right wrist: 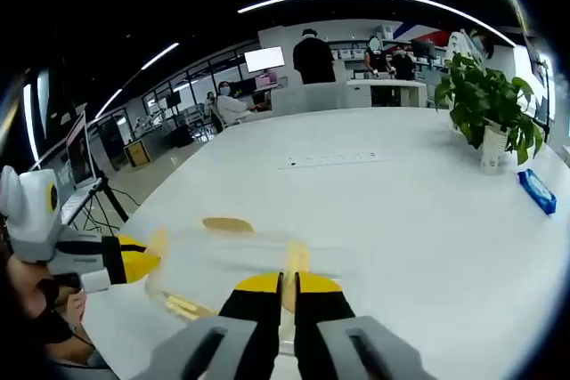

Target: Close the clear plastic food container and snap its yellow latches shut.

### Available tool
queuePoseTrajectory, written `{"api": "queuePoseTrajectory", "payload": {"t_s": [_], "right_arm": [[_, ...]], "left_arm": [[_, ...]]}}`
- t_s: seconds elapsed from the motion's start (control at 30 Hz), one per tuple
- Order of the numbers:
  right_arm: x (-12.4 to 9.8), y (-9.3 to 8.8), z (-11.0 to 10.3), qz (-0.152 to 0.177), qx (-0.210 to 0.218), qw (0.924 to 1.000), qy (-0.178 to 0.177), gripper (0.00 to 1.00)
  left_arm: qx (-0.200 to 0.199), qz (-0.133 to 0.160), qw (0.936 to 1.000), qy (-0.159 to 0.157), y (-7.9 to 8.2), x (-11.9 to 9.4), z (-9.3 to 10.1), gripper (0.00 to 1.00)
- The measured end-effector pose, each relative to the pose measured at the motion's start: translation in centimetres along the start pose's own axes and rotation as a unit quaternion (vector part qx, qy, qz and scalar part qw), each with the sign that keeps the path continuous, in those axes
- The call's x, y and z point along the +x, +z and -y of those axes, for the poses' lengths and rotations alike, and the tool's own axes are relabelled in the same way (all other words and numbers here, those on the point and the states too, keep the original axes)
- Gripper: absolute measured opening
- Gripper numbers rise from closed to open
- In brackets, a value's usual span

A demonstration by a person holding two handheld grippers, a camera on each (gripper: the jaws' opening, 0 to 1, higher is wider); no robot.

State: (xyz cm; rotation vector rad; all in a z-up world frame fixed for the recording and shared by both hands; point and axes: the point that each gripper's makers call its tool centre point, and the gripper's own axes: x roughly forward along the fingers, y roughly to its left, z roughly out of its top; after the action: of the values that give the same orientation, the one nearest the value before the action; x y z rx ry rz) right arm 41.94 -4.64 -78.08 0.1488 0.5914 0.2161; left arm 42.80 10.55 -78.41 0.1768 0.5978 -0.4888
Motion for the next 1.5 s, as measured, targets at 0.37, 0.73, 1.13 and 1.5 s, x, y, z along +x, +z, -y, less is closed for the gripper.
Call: {"api": "queuePoseTrajectory", "payload": {"t_s": [0.37, 0.73, 1.13, 1.5], "right_arm": [[-1.0, 0.0, 2.6, 0.005, 0.009, 0.9996, -0.025, 0.0], [-1.3, 0.2, 4.8, 0.006, 0.009, 0.9988, -0.047, 0.0], [-1.1, -1.0, 5.1, -0.001, 0.01, 0.9988, -0.047, 0.0], [-1.5, -0.9, 6.1, 0.01, 0.01, 0.9976, -0.068, 0.0]], "left_arm": [[0.005, 0.003, 0.9997, -0.025, 0.7, 1.0, 2.4, 0.05], [0.016, 0.001, 0.9989, -0.044, 0.9, 1.6, 4.1, 0.06], [0.004, -0.003, 0.9989, -0.048, -0.3, 2.0, 4.3, 0.06], [-0.028, 0.01, 0.998, -0.055, -0.6, 2.1, 3.9, 0.06]]}}
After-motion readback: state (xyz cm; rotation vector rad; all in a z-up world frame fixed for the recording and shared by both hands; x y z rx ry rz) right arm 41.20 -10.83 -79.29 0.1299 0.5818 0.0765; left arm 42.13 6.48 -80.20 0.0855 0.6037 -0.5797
